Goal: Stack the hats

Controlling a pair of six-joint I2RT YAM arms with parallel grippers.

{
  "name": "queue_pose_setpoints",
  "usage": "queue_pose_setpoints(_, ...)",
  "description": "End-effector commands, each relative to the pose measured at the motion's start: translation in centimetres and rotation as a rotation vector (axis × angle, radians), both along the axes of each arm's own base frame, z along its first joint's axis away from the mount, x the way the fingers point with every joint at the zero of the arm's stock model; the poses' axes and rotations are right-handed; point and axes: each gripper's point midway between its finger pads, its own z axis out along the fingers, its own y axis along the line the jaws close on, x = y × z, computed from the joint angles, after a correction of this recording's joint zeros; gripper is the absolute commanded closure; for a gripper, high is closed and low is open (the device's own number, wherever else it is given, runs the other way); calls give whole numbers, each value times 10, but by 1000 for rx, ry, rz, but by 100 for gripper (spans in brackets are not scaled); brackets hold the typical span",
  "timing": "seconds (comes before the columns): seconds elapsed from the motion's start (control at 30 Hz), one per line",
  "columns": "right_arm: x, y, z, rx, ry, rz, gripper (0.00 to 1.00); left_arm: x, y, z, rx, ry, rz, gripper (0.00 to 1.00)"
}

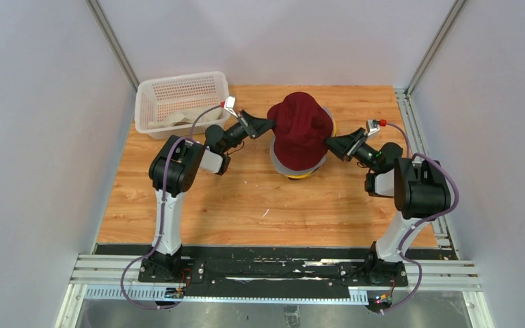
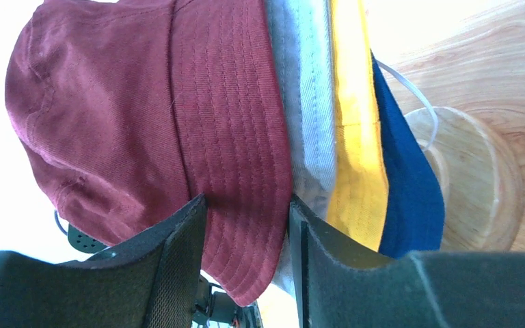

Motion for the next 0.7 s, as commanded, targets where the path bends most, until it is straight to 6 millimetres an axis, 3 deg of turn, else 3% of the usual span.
queue_pose_setpoints(0.0, -7, 13, 31, 3, -139, 54, 56, -5, 3, -4, 6, -31, -11, 100)
queue_pose_setpoints(0.27, -12, 14, 43, 0, -172, 62, 65, -10, 3, -11, 20, -23, -16, 100)
queue_pose_setpoints(0.33, -14, 14, 47, 0, -181, 63, 75, -10, 4, -12, 22, -20, -16, 100)
queue_pose_setpoints(0.43, -16, 13, 50, -2, -194, 59, 98, -11, 4, -13, 24, -16, -17, 100)
queue_pose_setpoints(0.57, -15, 6, 48, -4, -189, 19, 100, -14, 4, -16, 30, -13, -20, 100)
queue_pose_setpoints(0.67, -8, -2, 31, -30, -124, -23, 99, -17, 5, -19, 39, -6, -20, 100)
